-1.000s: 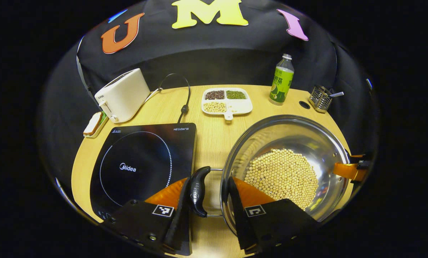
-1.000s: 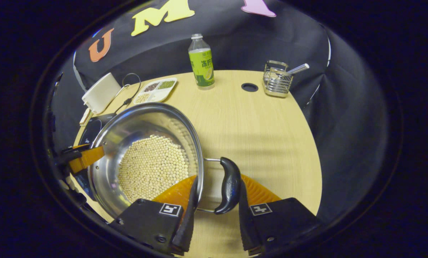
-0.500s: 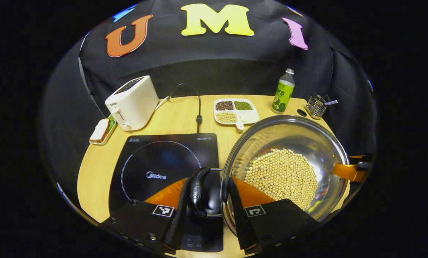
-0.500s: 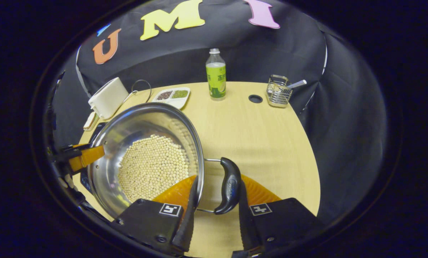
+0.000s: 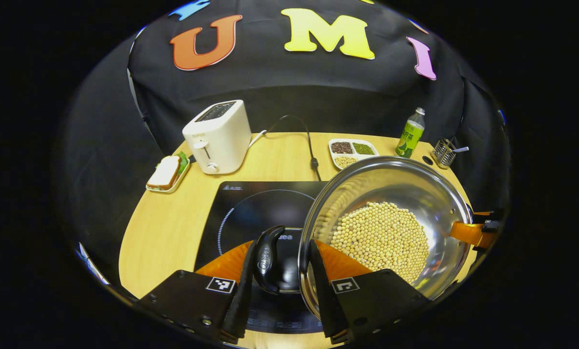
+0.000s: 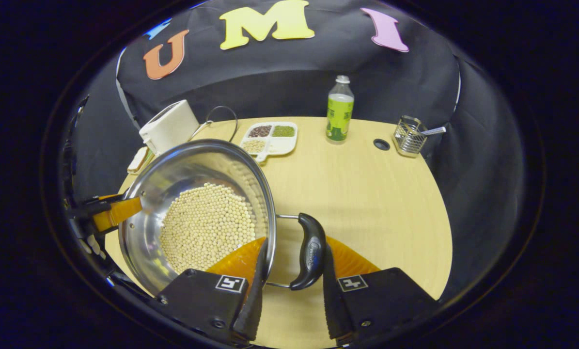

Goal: First push the handle of the pot to place it horizontally, then grasp the pot with both hands and set it on the induction cooktop.

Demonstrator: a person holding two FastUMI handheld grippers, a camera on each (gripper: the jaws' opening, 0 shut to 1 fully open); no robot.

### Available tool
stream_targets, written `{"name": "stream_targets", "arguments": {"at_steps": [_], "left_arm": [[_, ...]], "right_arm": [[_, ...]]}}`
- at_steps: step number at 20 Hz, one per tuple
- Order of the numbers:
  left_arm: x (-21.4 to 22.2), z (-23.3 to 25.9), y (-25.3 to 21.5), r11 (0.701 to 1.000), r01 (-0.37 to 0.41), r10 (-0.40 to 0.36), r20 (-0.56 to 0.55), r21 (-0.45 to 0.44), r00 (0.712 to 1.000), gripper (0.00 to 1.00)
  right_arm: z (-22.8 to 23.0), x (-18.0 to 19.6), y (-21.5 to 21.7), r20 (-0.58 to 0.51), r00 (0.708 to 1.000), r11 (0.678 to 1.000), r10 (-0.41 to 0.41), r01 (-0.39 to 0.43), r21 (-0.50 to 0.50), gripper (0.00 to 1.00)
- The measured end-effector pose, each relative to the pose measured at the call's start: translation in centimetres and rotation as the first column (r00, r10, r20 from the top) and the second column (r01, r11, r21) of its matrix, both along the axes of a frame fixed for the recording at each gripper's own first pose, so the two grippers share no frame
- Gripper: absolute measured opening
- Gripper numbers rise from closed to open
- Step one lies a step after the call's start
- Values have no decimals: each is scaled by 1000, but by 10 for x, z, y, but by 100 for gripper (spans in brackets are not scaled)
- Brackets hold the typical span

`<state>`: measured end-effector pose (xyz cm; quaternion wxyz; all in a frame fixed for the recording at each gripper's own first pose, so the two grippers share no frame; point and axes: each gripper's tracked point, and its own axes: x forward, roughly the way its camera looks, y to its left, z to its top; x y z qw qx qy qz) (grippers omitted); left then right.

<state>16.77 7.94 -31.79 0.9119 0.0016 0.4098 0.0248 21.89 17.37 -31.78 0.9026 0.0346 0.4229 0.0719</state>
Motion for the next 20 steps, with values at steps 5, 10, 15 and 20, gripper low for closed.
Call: {"name": "stream_targets", "arguments": {"at_steps": [5, 10, 15, 20], "left_arm": [[-3, 2, 42, 1000, -22, 22, 0, 4, 1000, 57], [-2, -1, 77, 999, -41, 42, -12, 6, 999, 57], [3, -8, 111, 999, -49, 50, -24, 16, 998, 57], [11, -14, 132, 999, -50, 51, -37, 13, 998, 57]], "right_arm": [[4, 2, 41, -3, 1000, 1000, 19, -19, 3, 53], [5, 9, 79, -18, 999, 1000, 27, -27, 8, 53], [-1, 16, 115, -34, 999, 999, 38, -37, 14, 53], [-3, 24, 137, -47, 998, 999, 37, -36, 10, 53]]}}
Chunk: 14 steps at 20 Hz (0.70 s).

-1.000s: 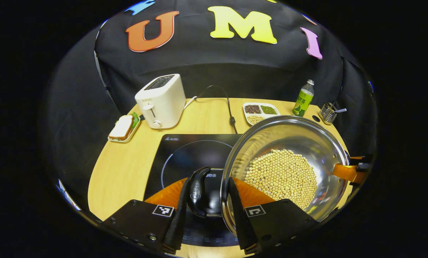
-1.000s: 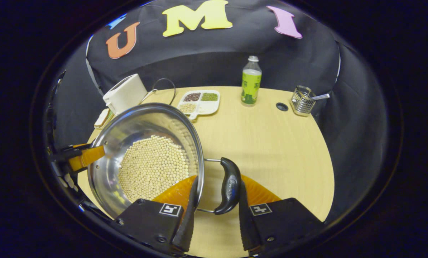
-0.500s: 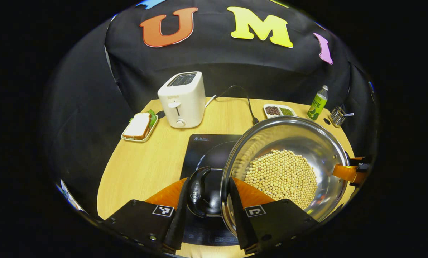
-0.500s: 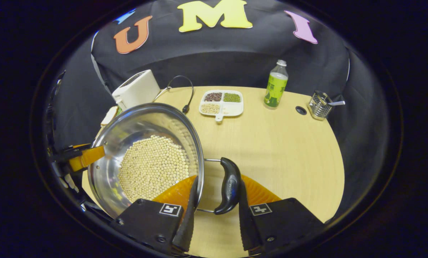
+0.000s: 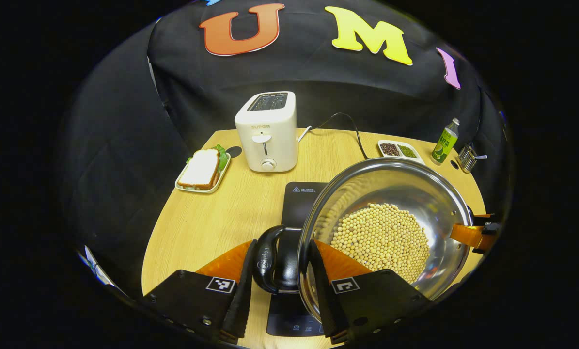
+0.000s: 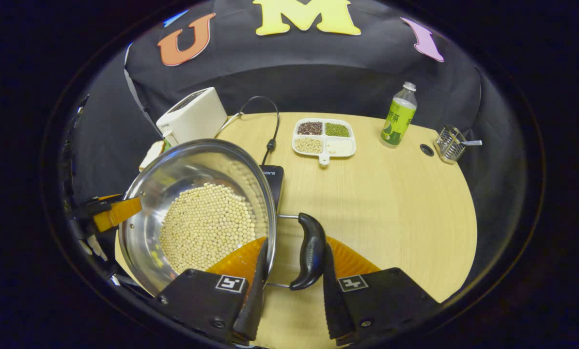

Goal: First push the handle of the pot to place it horizontally, then grasp the pot with both hands and set it on the induction cooktop.

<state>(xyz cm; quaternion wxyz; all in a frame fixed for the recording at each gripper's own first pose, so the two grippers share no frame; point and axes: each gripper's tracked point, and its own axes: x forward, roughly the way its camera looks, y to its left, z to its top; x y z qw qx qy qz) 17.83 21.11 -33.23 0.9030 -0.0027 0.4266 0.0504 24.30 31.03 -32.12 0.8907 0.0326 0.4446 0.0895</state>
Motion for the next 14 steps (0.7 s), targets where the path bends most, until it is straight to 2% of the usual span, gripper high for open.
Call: {"name": "stream_targets", "arguments": {"at_steps": [10, 11, 13, 14], "left_arm": [[11, -22, 10, 1000, 7, -7, -31, -6, 999, 57], [18, -16, 10, 1000, 27, -27, 2, 5, 1000, 57], [15, -19, 11, 1000, 31, -31, -9, 3, 999, 57], [13, -20, 10, 1000, 31, -31, -16, -1, 999, 52]], "right_arm": [[-19, 12, 15, -47, 999, 1000, 2, -2, 0, 53], [-17, 16, 15, -15, 1000, 1000, -23, 24, 20, 53], [-17, 13, 13, -14, 1000, 1000, -7, 7, 10, 53], [-17, 17, 13, 1, 1000, 1000, -15, 15, 9, 53]]}}
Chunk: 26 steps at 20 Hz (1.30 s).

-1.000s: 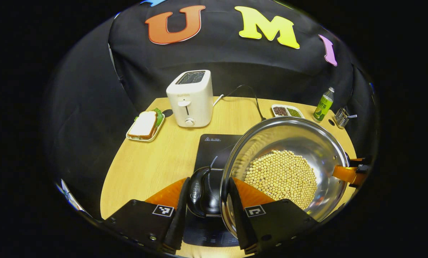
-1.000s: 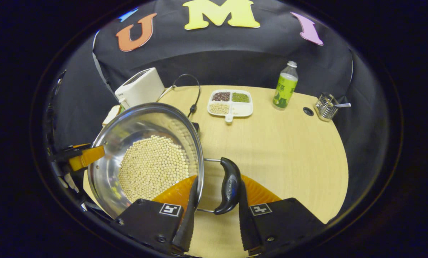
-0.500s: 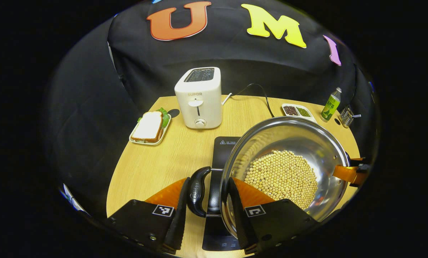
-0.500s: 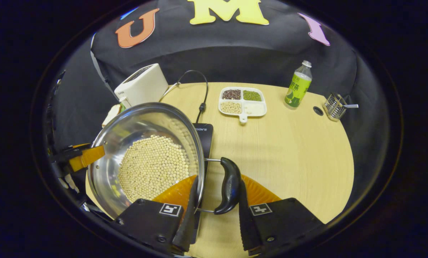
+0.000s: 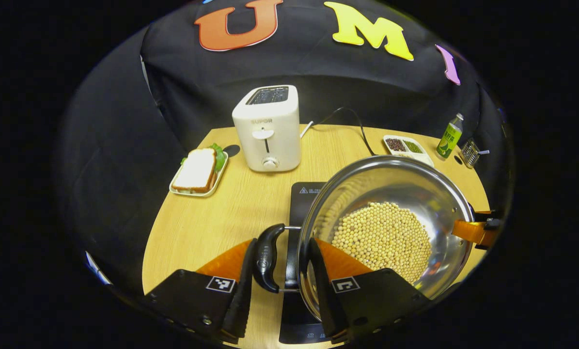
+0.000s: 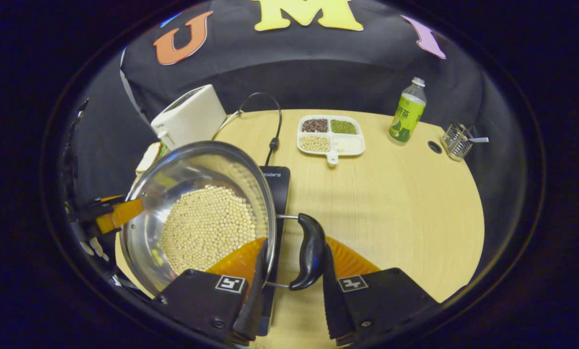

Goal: First push the handle of the pot to place it horizontally, then grasp the pot with both hands and set it on the induction cooktop.

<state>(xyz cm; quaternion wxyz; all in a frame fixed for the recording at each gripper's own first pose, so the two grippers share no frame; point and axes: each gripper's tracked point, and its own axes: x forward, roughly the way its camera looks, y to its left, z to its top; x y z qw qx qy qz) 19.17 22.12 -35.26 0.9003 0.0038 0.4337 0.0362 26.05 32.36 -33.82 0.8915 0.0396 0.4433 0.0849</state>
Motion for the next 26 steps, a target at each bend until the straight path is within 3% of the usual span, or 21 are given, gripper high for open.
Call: {"name": "stream_targets", "arguments": {"at_steps": [1, 23, 25, 26], "left_arm": [[3, 3, -1, 1000, 11, -11, 26, 2, 1000, 57], [4, 3, 2, 998, 50, -52, 96, 26, 994, 60], [2, 3, 2, 998, 58, -60, 105, 24, 993, 61], [3, 8, 5, 998, 46, -51, 133, 36, 990, 66]], "right_arm": [[1, -1, 1, -1, 1000, 1000, 0, 0, -4, 54], [2, -3, 0, 53, 999, 1000, 3, -3, 10, 60], [8, 0, -4, 117, 993, 1000, -7, 6, 12, 69], [15, 2, -9, 155, 988, 1000, -21, 20, 11, 75]]}}
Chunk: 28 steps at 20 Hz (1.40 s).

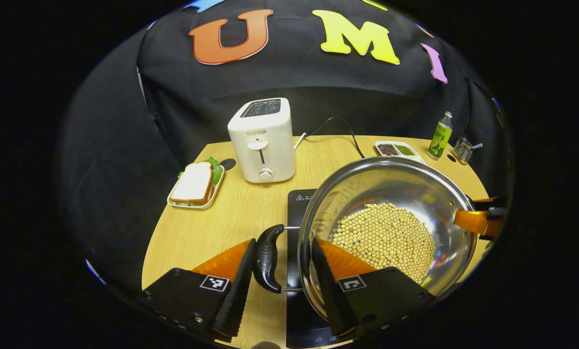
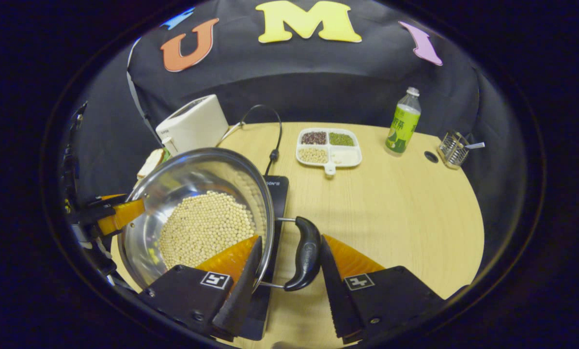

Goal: First push the handle of the pot to place it horizontally, then grasp the pot with both hands and set it on the induction cooktop.

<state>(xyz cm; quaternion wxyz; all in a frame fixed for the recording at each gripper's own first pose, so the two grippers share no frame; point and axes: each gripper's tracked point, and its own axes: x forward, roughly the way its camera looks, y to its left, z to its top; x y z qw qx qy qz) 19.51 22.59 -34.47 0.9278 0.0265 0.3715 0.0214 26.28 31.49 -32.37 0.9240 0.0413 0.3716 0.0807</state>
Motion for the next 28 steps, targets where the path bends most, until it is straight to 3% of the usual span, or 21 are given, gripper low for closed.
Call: {"name": "stream_targets", "arguments": {"at_steps": [1, 2, 9, 15, 20, 23, 28], "left_arm": [[4, 8, 6, 1000, -19, 18, 45, 18, 999, 61], [5, 17, 13, 998, -40, 37, 77, 38, 996, 98], [-10, 47, 0, 998, -50, 43, 145, 44, 988, 97], [-29, 98, -28, 998, -29, 14, 239, 60, 971, 97], [-59, 171, -71, 998, -19, -2, 371, 55, 929, 97], [-83, 207, -107, 999, -13, -7, 432, 43, 902, 96], [-123, 261, -164, 999, -29, 14, 513, 20, 858, 97]], "right_arm": [[7, 0, -3, 37, 999, 1000, -4, 4, 0, 72], [13, -1, -4, 60, 998, 1000, 7, -7, 3, 83], [44, -11, -19, 141, 989, 999, 43, -42, -13, 84], [99, -31, -32, 289, 952, 993, 104, -86, -75, 85], [153, -63, -64, 391, 915, 995, 93, -68, -78, 86], [183, -88, -93, 444, 892, 996, 77, -49, -74, 98], [233, -133, -154, 532, 846, 999, 40, -18, -47, 99]]}}
